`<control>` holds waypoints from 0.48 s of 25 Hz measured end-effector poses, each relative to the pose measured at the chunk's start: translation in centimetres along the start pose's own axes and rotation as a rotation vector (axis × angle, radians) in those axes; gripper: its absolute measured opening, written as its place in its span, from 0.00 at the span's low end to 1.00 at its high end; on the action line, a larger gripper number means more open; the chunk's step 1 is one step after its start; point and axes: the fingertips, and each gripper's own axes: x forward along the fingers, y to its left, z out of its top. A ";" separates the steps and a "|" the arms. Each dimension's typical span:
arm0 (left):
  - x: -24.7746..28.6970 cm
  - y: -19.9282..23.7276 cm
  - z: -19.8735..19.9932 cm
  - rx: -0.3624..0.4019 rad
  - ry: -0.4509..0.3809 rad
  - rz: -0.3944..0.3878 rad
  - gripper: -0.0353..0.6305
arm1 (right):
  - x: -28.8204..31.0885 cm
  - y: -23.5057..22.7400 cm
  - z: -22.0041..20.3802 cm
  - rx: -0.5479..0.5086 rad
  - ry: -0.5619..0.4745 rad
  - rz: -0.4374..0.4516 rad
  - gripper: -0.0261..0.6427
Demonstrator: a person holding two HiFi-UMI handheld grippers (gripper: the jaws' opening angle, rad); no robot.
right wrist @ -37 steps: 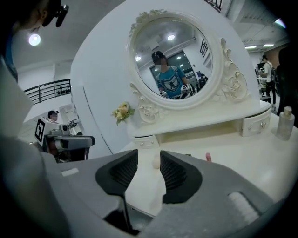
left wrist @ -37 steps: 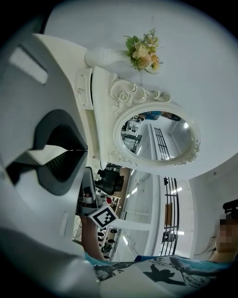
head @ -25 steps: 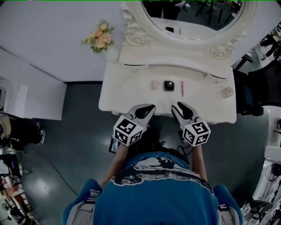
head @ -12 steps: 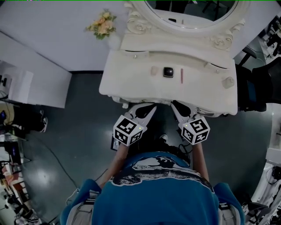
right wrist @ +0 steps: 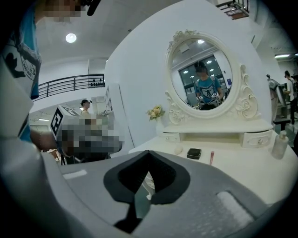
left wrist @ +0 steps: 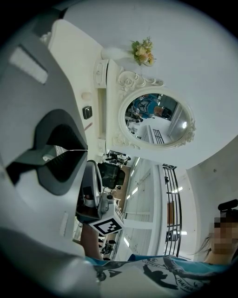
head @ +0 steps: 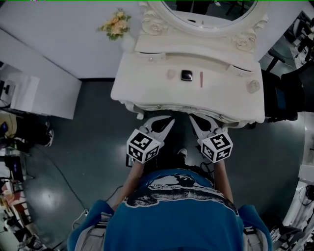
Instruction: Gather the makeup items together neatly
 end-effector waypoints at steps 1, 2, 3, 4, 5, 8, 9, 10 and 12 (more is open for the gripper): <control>0.0 -0.2 0.0 0.002 -0.001 -0.003 0.07 | -0.1 0.2 -0.1 0.000 0.000 0.003 0.04; 0.1 -0.3 0.0 0.005 -0.003 -0.008 0.07 | -0.2 0.3 -0.1 -0.002 0.000 0.005 0.04; 0.1 -0.5 0.1 0.008 -0.005 -0.013 0.07 | -0.4 0.4 -0.1 -0.007 0.000 0.006 0.04; 0.2 -0.7 0.1 0.011 -0.008 -0.017 0.07 | -0.5 0.5 -0.2 -0.013 0.000 0.006 0.04; 0.2 -1.0 0.1 0.013 -0.011 -0.022 0.07 | -0.6 0.6 -0.3 -0.018 0.001 0.006 0.04; 0.4 -1.6 0.0 0.018 -0.015 -0.033 0.07 | -0.9 0.6 -0.5 -0.023 0.003 0.006 0.04; 0.4 -1.7 0.1 0.021 -0.017 -0.035 0.07 | -0.9 0.5 -0.4 -0.024 0.001 0.006 0.04; 0.5 -1.8 0.1 0.023 -0.019 -0.036 0.07 | -1.0 0.5 -0.3 -0.026 0.000 0.008 0.04; 0.5 -1.9 0.3 0.029 -0.021 -0.036 0.07 | -1.0 0.5 -0.2 -0.031 -0.004 0.011 0.04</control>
